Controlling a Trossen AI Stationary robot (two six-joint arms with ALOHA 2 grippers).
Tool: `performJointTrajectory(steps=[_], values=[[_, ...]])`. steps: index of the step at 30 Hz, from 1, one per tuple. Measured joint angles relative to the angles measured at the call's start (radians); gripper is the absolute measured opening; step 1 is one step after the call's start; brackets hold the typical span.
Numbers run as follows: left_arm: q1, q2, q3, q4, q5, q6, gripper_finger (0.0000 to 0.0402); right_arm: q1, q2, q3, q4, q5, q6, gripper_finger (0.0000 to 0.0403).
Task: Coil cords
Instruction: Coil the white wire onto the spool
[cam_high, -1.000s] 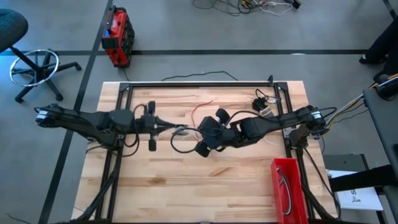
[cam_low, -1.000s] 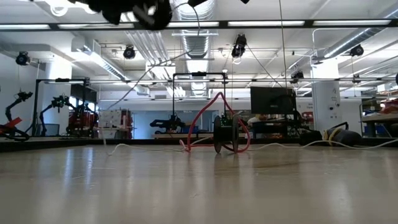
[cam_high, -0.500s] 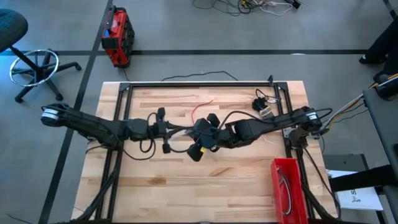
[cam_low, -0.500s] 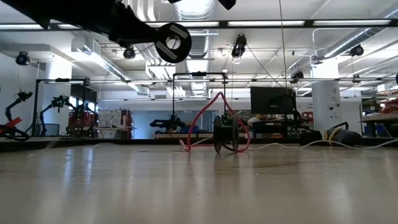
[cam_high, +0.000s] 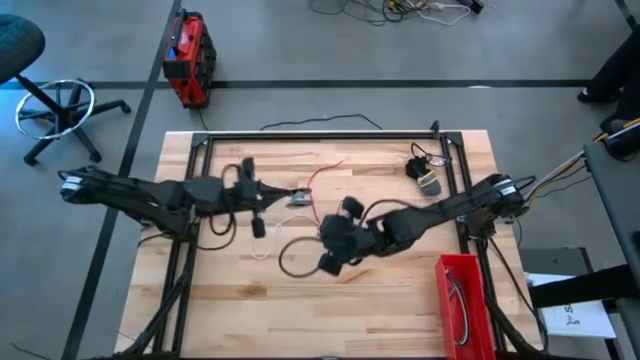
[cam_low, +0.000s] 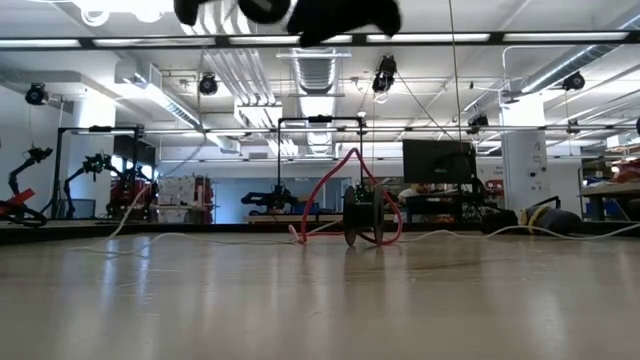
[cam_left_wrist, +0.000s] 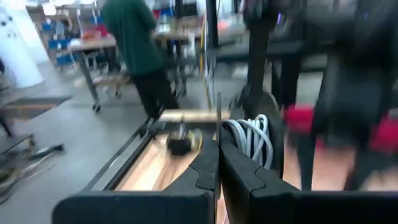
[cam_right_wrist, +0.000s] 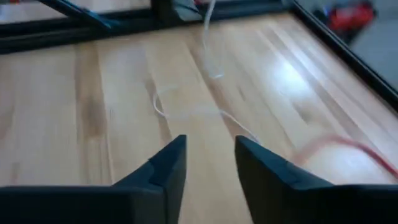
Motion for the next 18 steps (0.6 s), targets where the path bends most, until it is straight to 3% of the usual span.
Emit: performJointTrajectory(steps=[5, 8, 15, 18], values=[[0.000, -0.081, 0.016, 0.025, 0.061, -0.056, 0.0000, -0.020, 0.083, -0.196, 0.603, 0.006, -0.263, 0.0170], [0.000, -0.109, 0.016, 0.042, 0.082, -0.089, 0.0000, -0.050, 0.168, -0.212, 0.865, 0.005, -0.382, 0.0182], [0.000, -0.140, 0.010, 0.084, 0.102, -0.126, 0.0000, -0.100, 0.328, -0.066, 0.928, 0.004, -0.470, 0.0185], [0.000, -0.152, 0.010, 0.094, 0.106, -0.127, 0.0000, -0.112, 0.377, -0.013, 0.923, 0.052, -0.446, 0.0183]])
